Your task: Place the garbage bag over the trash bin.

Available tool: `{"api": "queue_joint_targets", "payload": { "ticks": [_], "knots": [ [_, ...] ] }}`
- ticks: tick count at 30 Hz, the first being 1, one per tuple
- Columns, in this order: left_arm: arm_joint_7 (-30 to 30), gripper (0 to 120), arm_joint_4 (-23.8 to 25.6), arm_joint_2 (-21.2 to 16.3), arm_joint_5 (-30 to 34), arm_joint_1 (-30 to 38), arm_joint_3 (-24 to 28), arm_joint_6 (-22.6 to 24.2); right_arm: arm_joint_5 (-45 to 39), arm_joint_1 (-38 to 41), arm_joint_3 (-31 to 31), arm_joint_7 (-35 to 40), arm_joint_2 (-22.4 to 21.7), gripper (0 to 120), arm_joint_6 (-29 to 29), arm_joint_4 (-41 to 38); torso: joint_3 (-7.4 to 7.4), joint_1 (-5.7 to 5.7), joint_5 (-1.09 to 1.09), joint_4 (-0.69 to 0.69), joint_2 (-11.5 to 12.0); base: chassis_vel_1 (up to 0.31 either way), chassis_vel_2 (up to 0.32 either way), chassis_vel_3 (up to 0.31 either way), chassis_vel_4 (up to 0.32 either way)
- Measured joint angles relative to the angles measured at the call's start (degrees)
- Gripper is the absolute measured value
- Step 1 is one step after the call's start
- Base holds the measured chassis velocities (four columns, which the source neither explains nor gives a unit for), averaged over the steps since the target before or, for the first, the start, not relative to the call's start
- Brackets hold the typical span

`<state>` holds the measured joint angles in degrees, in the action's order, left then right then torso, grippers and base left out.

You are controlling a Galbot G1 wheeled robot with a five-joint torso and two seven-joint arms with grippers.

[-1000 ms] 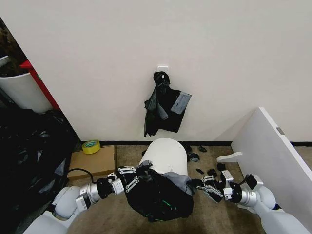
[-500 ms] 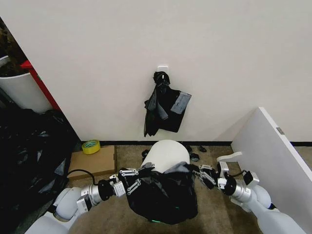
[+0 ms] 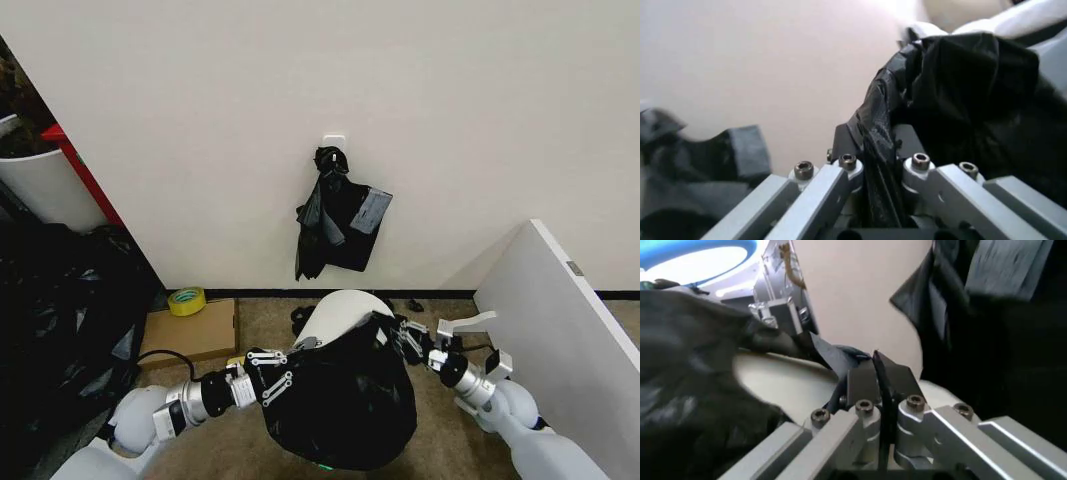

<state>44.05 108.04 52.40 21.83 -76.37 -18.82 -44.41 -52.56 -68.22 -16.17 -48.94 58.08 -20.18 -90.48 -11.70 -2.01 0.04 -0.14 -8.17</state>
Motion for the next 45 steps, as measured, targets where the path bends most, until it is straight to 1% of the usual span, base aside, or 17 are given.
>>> {"api": "queue_joint_targets", "payload": {
  "ticks": [3, 6, 7, 11, 13, 14, 15, 18, 21, 23, 26, 29, 30, 33, 39, 41, 45],
  "knots": [
    [-2.4, 4, -2.0, 0.4, 3.6, 0.6, -0.2, 2.0, 0.4, 0.2, -0.7, 0.5, 0.4, 10, -4.2, 0.0, 0.00, 0.00, 0.00, -0.02, 0.0, 0.000, 0.000, 0.000, 0.000],
    [-4.8, 4, -4.1, 0.7, 7.1, 1.1, 0.1, 4.9, 0.2, -0.1, -1.9, 4.5, 0.4, 21, -5.3, -0.6, 0.00, 0.00, 0.00, -0.01, 0.0, 0.000, 0.000, 0.000, 0.000],
    [-4.8, 4, -4.1, 0.7, 7.1, 1.1, 0.1, 4.9, 0.2, -0.1, -1.9, 4.5, 0.4, 21, -5.3, -0.6, 0.00, 0.00, 0.00, -0.01, 0.0, 0.000, 0.000, 0.000, 0.000],
    [-9.5, 4, -6.4, 1.4, 9.8, 1.7, 0.5, 8.9, 4.9, -2.7, -2.7, 20.4, -0.3, 38, -5.3, -4.1, 0.00, 0.00, 0.00, -0.02, 0.0, 0.000, 0.000, 0.000, 0.000],
    [-13.5, 4, -6.7, 2.0, 10.3, 1.6, 0.7, 10.9, 11.1, -4.6, -2.4, 32.9, -0.4, 46, -3.6, -8.1, 0.00, 0.00, -0.01, -0.03, 0.0, 0.000, 0.000, 0.000, 0.000],
    [-13.5, 4, -6.7, 2.0, 10.3, 1.6, 0.7, 10.9, 11.1, -4.6, -2.4, 32.9, -0.4, 46, -3.6, -8.1, 0.00, 0.00, -0.01, -0.03, 0.0, 0.000, 0.000, 0.000, 0.000],
    [-16.4, 4, -6.3, 2.4, 10.3, 1.2, 0.7, 12.1, 14.1, -5.6, -1.9, 39.3, -0.3, 51, -2.2, -10.9, 0.00, 0.00, 0.00, -0.03, 0.0, 0.000, 0.000, 0.000, 0.000],
    [-26.0, 4, -4.0, 3.6, 10.4, 0.1, 1.5, 15.9, 19.3, -9.0, -0.2, 51.8, -0.2, 63, 2.4, -20.5, 0.00, 0.00, -0.02, 0.02, 0.0, 0.000, 0.000, 0.000, 0.000],
    [-35.2, 4, -1.7, 4.6, 11.3, -0.4, 3.4, 19.5, 23.7, -13.4, 2.7, 60.5, -0.6, 77, 7.2, -30.4, 0.01, 0.00, 0.00, -0.02, 0.0, 0.000, 0.000, 0.000, 0.000],
    [-36.7, 4, -1.3, 5.0, 11.9, -0.5, 4.0, 20.2, 25.1, -14.4, 3.9, 62.6, -0.7, 80, 8.5, -32.8, 0.01, 0.00, -0.02, -0.02, 0.0, 0.000, 0.000, 0.000, 0.000],
    [-38.7, 4, 0.1, 5.9, 13.6, -0.8, 5.6, 22.0, 32.2, -17.2, 8.5, 70.8, -1.1, 90, 12.6, -39.9, 0.01, 0.01, -0.02, -0.02, 0.0, 0.000, 0.000, 0.000, 0.000],
    [-39.2, 4, 0.6, 6.6, 14.2, -1.0, 6.5, 22.7, 40.3, -18.4, 13.2, 76.1, -1.3, 79, 16.3, -42.8, 0.01, 0.01, 0.01, -0.02, 0.0, 0.000, 0.000, 0.000, 0.000],
    [-39.2, 4, 0.6, 6.6, 14.2, -1.0, 6.5, 22.7, 40.3, -18.4, 13.2, 76.1, -1.3, 79, 16.3, -42.8, 0.01, 0.01, 0.01, -0.02, 0.0, 0.000, 0.000, 0.000, 0.000],
    [-39.0, 4, 0.6, 7.4, 13.8, -1.4, 7.2, 22.6, 43.9, -18.4, 17.4, 76.9, -1.5, 65, 17.3, -43.0, 0.01, 0.01, 0.00, -0.01, 0.0, 0.000, 0.000, 0.000, 0.000],
    [-37.7, 4, 0.2, 8.8, 11.3, -2.0, 8.2, 20.2, 42.7, -15.8, 23.0, 76.7, -1.2, 46, 19.7, -41.6, 0.01, 0.01, 0.01, -0.01, 0.0, 0.000, 0.000, 0.000, 0.000],
    [-37.2, 4, -0.3, 9.3, 9.8, -2.1, 8.7, 19.1, 42.4, -14.2, 25.2, 77.0, -0.7, 35, 21.6, -40.3, 0.00, 0.01, -0.01, 0.00, 0.0, 0.000, 0.000, 0.000, 0.000],
    [-36.7, 4, -0.7, 9.3, 8.6, -1.9, 9.3, 18.1, 42.4, -12.8, 26.3, 77.6, -0.1, 24, 22.8, -38.2, 0.00, 0.01, 0.00, 0.00, 0.0, 0.000, 0.000, 0.000, 0.000]
  ]
}}
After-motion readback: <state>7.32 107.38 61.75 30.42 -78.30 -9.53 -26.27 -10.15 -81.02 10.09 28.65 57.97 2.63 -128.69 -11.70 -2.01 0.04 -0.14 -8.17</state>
